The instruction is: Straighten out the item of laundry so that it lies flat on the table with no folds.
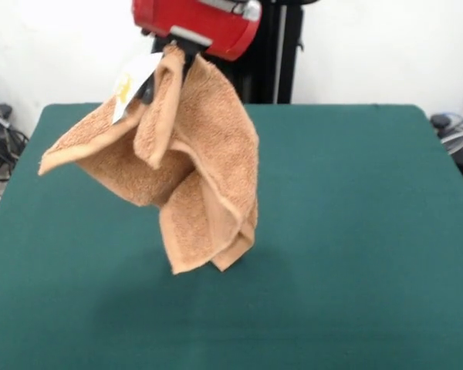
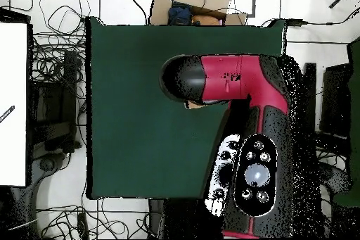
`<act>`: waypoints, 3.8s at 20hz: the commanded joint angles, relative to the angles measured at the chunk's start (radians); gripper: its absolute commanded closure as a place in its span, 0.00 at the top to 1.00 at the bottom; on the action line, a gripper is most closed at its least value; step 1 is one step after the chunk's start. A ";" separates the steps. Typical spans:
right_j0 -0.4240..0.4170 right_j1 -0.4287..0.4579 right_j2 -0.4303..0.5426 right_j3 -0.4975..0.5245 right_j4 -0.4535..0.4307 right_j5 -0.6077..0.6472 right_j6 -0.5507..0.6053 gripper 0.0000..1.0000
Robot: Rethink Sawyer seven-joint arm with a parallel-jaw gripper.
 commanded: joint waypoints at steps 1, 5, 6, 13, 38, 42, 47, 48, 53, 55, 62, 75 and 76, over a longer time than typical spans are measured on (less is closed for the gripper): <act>-0.012 -0.094 0.142 0.238 0.053 0.071 -0.176 0.00; 0.006 -0.137 0.142 0.249 0.062 0.103 -0.155 0.00; 0.012 -0.145 0.142 0.245 0.066 0.112 -0.144 0.00; 0.037 -0.081 0.150 0.103 0.062 0.182 -0.055 0.00; 0.032 0.050 0.168 -0.109 0.076 0.288 -0.019 0.00; 0.029 0.006 0.164 -0.069 0.091 0.295 -0.041 0.00; 0.017 -0.055 0.162 0.055 0.107 0.188 -0.061 0.00; 0.016 -0.059 0.162 0.060 0.106 0.184 -0.067 0.00; 0.004 -0.131 0.164 0.122 0.123 0.180 -0.096 0.00; -0.003 -0.164 0.167 0.153 0.133 0.175 -0.105 0.00; -0.010 -0.250 0.170 0.232 0.141 0.175 -0.138 0.00; -0.066 -0.330 0.207 0.340 0.171 0.149 -0.161 0.00; -0.069 -0.336 0.209 0.347 0.172 0.146 -0.162 0.00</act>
